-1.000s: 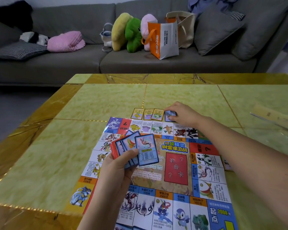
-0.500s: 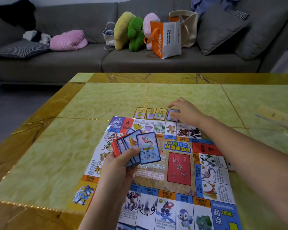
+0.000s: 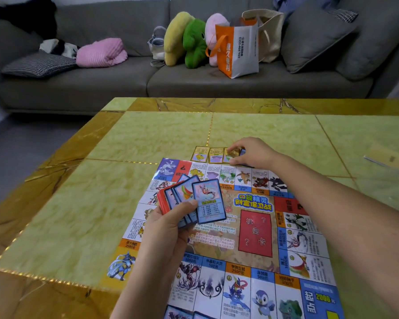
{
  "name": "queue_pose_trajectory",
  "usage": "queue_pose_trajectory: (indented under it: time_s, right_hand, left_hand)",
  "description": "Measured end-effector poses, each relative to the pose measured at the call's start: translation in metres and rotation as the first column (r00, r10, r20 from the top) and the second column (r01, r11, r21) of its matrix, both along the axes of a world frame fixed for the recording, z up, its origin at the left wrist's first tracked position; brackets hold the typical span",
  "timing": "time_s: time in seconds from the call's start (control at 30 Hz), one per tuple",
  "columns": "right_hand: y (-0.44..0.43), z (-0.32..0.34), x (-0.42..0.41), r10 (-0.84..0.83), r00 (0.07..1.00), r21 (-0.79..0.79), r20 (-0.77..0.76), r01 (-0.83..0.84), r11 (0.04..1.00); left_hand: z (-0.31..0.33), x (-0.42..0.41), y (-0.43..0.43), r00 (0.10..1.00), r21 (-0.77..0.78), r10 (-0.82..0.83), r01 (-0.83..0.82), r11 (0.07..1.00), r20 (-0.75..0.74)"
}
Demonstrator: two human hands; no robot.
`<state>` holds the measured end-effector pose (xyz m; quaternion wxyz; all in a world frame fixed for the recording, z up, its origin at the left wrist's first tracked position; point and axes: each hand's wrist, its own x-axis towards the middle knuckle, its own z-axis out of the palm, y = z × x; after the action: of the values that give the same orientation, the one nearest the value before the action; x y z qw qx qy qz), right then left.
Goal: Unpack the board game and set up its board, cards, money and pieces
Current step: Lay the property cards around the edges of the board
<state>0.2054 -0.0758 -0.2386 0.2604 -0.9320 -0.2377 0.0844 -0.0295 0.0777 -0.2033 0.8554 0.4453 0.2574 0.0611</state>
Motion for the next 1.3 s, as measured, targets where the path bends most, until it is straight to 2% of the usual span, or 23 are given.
queue_pose_trajectory:
  time_s: [0.2,0.37,0.6,0.9,1.1,1.2,1.3]
  right_hand:
    - [0.002,0.005,0.005,-0.04,0.996,0.039,-0.075,0.043,0.998]
    - [0.019,0.004,0.004,-0.02,0.997,0.048,0.072,0.017,0.999]
    - [0.034,-0.01,0.005,-0.077,0.988,-0.08,0.13,0.088,0.993]
    - [0.036,-0.014,0.001,-0.117,0.974,-0.075,0.192,0.134,0.988]
    - [0.033,0.01,-0.025,-0.188,0.973,0.285,0.136,0.144,0.948]
    - [0.026,0.03,-0.066,-0.08,0.981,0.589,-0.175,0.17,0.79]
    - [0.012,0.044,-0.11,0.104,0.918,0.695,-0.383,0.213,0.687]
  left_hand:
    - [0.001,-0.001,0.0,1.0,0.007,-0.007,0.007,1.0,0.014]
    - [-0.001,-0.001,0.0,1.0,0.015,-0.011,0.011,1.0,0.016]
    - [0.001,0.0,0.002,0.999,0.049,-0.009,0.008,0.999,0.034]
    - [-0.002,-0.001,0.002,1.0,0.049,-0.011,0.01,0.999,0.019]
    - [-0.003,-0.001,0.003,1.0,0.032,-0.017,0.016,0.999,0.009]
    - [0.001,-0.003,0.002,0.999,0.016,-0.02,0.02,1.0,0.026]
    - [0.005,-0.005,-0.002,1.0,0.023,-0.015,0.015,1.0,0.023]
